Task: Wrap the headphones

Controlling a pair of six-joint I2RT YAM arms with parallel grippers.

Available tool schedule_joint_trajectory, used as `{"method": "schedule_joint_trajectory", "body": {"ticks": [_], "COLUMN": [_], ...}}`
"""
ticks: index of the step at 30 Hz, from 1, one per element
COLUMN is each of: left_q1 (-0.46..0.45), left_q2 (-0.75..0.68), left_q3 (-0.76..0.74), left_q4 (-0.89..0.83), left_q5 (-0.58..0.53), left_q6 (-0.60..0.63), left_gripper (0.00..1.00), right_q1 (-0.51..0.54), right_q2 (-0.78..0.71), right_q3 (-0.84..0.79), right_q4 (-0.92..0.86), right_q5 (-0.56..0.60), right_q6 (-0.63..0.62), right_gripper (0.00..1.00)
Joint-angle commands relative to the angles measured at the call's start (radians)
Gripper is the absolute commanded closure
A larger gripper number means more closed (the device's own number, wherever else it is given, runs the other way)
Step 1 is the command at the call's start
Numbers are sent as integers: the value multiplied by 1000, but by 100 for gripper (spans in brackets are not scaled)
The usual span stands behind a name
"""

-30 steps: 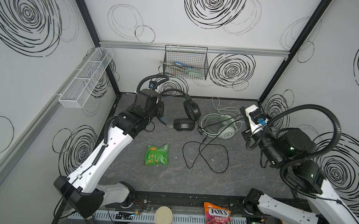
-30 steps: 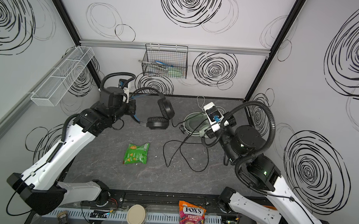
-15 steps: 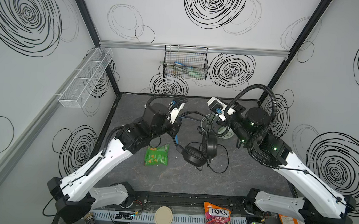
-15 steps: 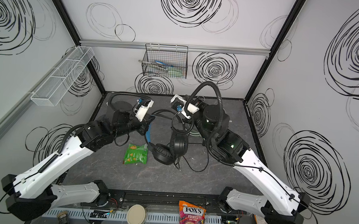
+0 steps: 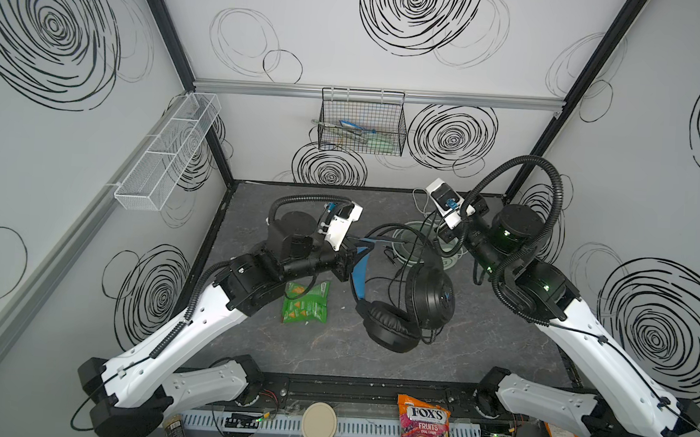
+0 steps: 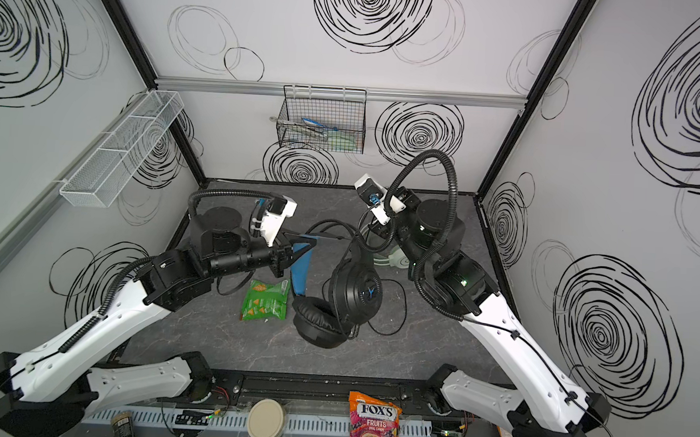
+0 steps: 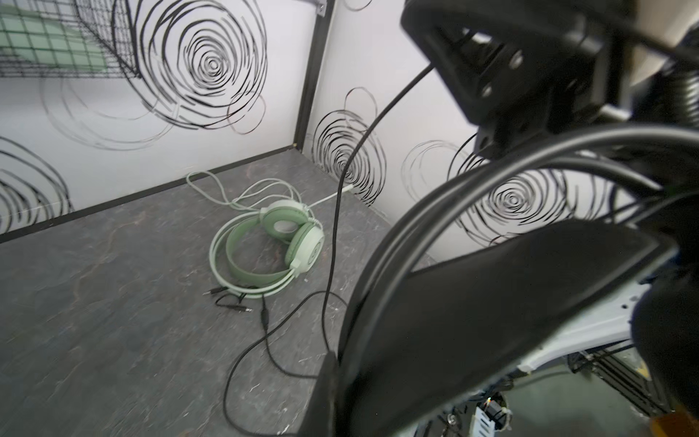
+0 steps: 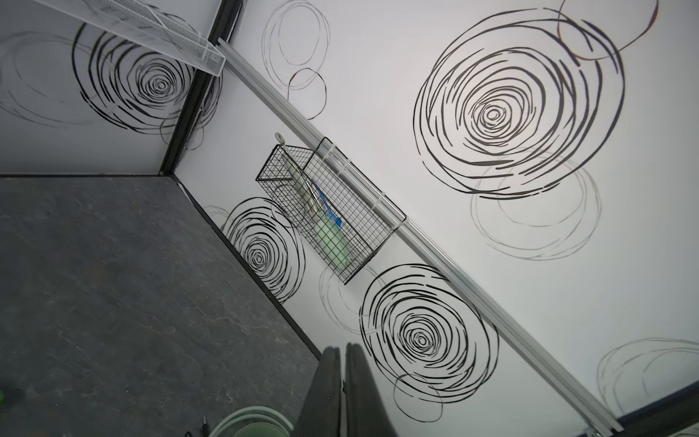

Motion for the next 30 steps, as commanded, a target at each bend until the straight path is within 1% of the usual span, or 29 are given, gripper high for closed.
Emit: {"method": "schedule_joint_trajectory", "body": {"ticks": [1,5,8,10,14,17,22,27,30], "left_q1": [-28,-37,-39,-40,-48,-48,-50,-51,-51], "left_q2": [-37,-26,-19,-15,4,5,14,62,83], "left_q3": [31,74,114,141,204,218,242,326,363], "left_q4": [178,199,206,215,225,275,362,346,334], "left_q5": [140,125,101,90,78,56,-68,-171,-229], "left_q6": [-78,-115,-135,-170,-193,-238,-315,-337,-358], "left_gripper": [100,100,100,100,100,100,100,100,100], "right_q1": [-15,-15,-16,-16,-22,-32,-33,-33,-33], "right_q2": [-40,-49,-60,-62,-66,-69,-66,-29,-3], "right_q3": [-45,-85,-150,-188,-275,-315,-361,-405,-426], "right_q4": [119,176,237,262,326,365,412,474,509], "right_q5": [-81,-140,-164,-170,-174,-189,-221,-269,-279], "right_q6": [134,261,336,373,453,516,616,707,736], "right_gripper": [76,70,66,65,64,63,63,64,67]}}
